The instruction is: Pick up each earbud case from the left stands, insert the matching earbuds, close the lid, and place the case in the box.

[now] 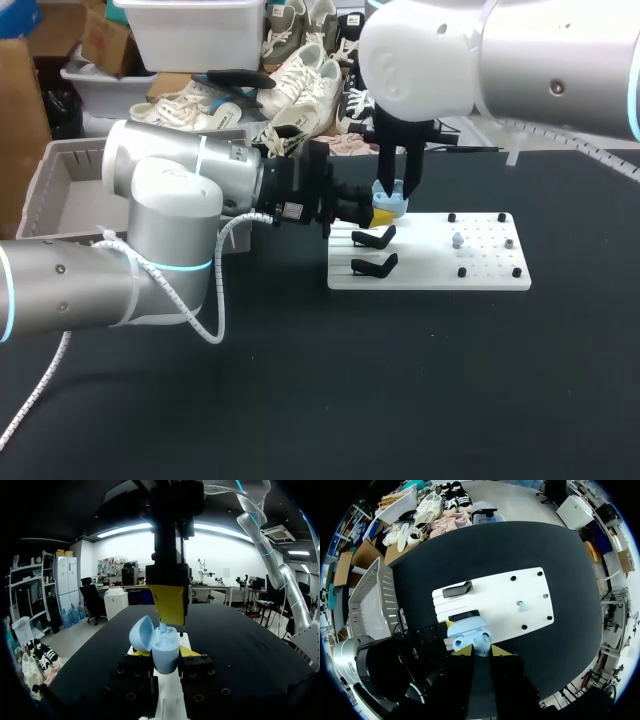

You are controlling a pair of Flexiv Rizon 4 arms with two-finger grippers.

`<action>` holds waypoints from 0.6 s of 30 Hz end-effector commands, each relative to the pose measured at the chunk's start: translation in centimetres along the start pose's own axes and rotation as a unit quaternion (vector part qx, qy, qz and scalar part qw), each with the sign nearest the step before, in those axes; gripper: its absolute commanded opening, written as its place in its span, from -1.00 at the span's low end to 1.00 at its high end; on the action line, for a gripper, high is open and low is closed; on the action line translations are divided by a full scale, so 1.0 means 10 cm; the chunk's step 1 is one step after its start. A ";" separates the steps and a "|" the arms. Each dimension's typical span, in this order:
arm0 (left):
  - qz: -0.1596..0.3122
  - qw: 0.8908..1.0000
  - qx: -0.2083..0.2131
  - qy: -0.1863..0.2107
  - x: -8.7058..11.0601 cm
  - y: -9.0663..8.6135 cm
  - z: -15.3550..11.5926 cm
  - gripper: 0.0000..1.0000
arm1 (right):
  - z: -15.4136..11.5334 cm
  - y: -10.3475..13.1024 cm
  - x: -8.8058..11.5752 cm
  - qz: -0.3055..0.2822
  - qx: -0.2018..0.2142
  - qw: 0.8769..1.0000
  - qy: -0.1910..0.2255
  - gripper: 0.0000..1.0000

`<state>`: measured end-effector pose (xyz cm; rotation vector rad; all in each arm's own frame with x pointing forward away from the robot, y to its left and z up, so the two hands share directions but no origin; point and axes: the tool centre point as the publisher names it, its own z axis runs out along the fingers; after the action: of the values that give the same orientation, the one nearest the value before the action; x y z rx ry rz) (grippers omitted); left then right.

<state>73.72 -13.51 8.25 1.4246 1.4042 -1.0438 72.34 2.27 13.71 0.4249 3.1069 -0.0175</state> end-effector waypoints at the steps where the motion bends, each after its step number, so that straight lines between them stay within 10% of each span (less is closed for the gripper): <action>1: 0.000 1.000 0.000 -0.001 0.01 0.00 0.00 -1.00 | 0.00 0.00 0.00 0.000 0.001 1.000 0.002 -1.00; 18: 0.000 1.000 0.000 -0.001 0.01 0.00 0.00 -1.00 | 0.07 -0.02 0.01 0.002 0.001 1.000 0.003 -1.00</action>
<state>73.70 -13.53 8.25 1.4248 1.4040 -1.0441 72.25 2.14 13.22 0.4314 3.1145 -0.0216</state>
